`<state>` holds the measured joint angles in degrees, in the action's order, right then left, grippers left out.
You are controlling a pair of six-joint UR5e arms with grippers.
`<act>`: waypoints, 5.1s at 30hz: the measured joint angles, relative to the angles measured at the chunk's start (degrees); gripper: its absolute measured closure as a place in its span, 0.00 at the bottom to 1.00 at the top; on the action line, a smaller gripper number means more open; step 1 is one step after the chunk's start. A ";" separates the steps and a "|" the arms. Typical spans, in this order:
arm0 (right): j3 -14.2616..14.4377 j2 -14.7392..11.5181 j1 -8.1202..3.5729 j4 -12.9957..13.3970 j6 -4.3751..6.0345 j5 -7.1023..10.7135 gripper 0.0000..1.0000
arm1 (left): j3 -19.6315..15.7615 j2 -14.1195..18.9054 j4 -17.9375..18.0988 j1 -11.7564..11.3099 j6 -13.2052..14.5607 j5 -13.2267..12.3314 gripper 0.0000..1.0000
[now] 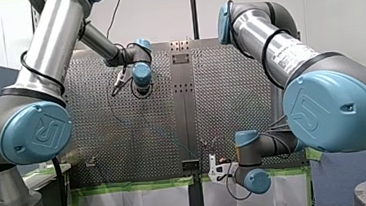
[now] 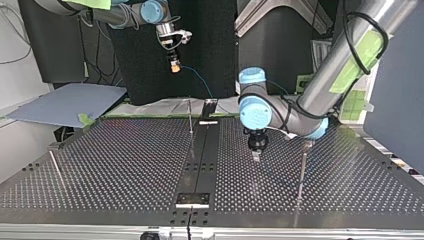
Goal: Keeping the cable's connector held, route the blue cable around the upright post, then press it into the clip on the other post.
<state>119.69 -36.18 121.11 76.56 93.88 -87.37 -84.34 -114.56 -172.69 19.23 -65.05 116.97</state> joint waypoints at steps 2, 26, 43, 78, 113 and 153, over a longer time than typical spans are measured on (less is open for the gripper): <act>0.00 0.00 0.05 0.00 0.01 0.00 1.00 | -0.01 -0.93 0.17 0.07 1.37 0.90 0.00; 0.00 0.00 0.29 0.08 0.02 0.00 1.00 | 0.00 -6.65 1.42 0.10 14.70 6.16 0.00; -0.02 0.00 0.30 0.06 0.00 0.00 1.00 | 0.00 -12.40 0.07 1.26 15.56 6.43 0.00; 0.02 0.00 1.27 1.73 -0.97 2.67 1.00 | -0.02 -22.21 1.22 6.69 3.55 -1.13 0.00; -0.02 -0.02 -0.34 -1.34 -1.10 1.82 1.00 | -0.02 -24.60 -9.14 12.43 -7.49 -15.52 0.00; -1.39 0.00 0.05 -4.98 -1.94 0.79 1.00 | -0.01 -24.59 -5.88 16.76 -22.27 -24.69 0.00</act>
<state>118.31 -36.18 121.15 71.58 91.94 -86.58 -84.35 -139.15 -178.57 35.99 -87.31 92.29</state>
